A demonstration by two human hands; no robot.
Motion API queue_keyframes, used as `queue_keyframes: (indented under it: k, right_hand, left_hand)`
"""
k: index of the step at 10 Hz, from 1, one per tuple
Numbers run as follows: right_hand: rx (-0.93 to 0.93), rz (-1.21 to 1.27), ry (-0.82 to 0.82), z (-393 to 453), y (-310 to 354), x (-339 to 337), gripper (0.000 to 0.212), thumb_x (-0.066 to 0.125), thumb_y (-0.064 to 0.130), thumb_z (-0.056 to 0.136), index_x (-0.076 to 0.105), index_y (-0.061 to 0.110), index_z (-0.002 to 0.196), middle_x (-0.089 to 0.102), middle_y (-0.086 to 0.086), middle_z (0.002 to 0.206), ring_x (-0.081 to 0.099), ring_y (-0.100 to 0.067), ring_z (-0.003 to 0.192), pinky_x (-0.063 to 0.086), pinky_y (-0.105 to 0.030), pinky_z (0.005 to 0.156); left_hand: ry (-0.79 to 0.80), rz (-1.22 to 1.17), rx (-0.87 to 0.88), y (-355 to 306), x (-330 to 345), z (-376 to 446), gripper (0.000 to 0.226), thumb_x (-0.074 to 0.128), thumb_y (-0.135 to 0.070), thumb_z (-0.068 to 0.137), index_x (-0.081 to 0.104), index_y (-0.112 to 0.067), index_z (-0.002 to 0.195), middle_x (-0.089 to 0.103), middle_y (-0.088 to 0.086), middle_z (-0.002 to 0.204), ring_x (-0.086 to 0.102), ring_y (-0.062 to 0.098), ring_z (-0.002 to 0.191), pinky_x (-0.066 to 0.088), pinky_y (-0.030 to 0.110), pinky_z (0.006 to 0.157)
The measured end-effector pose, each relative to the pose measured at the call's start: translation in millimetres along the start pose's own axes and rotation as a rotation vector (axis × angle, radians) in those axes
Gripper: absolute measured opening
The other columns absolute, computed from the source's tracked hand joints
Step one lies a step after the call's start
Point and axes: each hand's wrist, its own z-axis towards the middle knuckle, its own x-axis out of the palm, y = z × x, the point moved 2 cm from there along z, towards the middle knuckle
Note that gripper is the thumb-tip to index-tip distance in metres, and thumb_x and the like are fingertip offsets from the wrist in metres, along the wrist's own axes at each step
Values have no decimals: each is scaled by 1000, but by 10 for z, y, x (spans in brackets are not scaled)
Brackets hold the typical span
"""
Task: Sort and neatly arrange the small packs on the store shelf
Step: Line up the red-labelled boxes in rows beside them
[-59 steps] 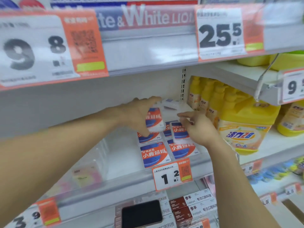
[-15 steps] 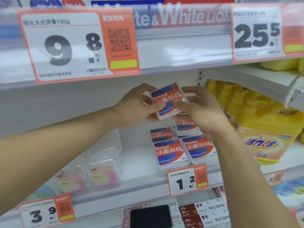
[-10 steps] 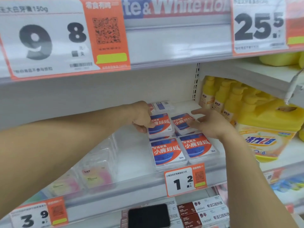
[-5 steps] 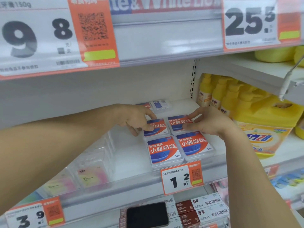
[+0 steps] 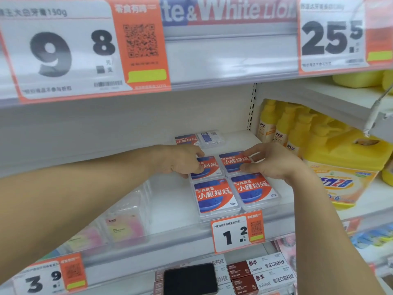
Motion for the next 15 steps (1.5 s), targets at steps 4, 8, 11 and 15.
queue_keyframes:
  k: [4, 8, 11, 15]
  right_hand:
    - [-126, -5, -173, -1, 118, 2, 46, 76, 33, 85, 57, 29, 126, 61, 6, 120, 62, -17, 103, 54, -25, 65]
    - [-189, -613, 181, 1314, 886, 609, 69, 72, 30, 88, 39, 27, 149, 49, -3, 147, 51, -30, 128, 42, -46, 107]
    - [-196, -593, -119, 1385, 836, 537, 29, 65, 24, 92, 68, 9, 117, 66, -9, 118, 64, -27, 99, 53, -33, 85]
    - [-234, -33, -530, 138, 502, -278, 29, 66, 34, 92, 78, 8, 99, 76, -8, 99, 72, -24, 91, 57, -36, 76]
  left_hand:
    - [-84, 86, 100, 125, -147, 60, 54, 64, -33, 90, 46, -19, 139, 50, 0, 139, 51, 18, 121, 43, 30, 102]
    - [-156, 456, 112, 502, -530, 903, 81, 78, -43, 76, 40, -15, 141, 47, 7, 143, 49, 26, 125, 40, 33, 104]
    - [-230, 552, 166, 577, -574, 889, 33, 61, -20, 90, 65, -9, 122, 64, 14, 118, 59, 31, 103, 46, 33, 83]
    - [-476, 390, 352, -57, -526, -251, 25, 52, -14, 95, 69, -3, 109, 69, 15, 110, 63, 29, 92, 48, 31, 74]
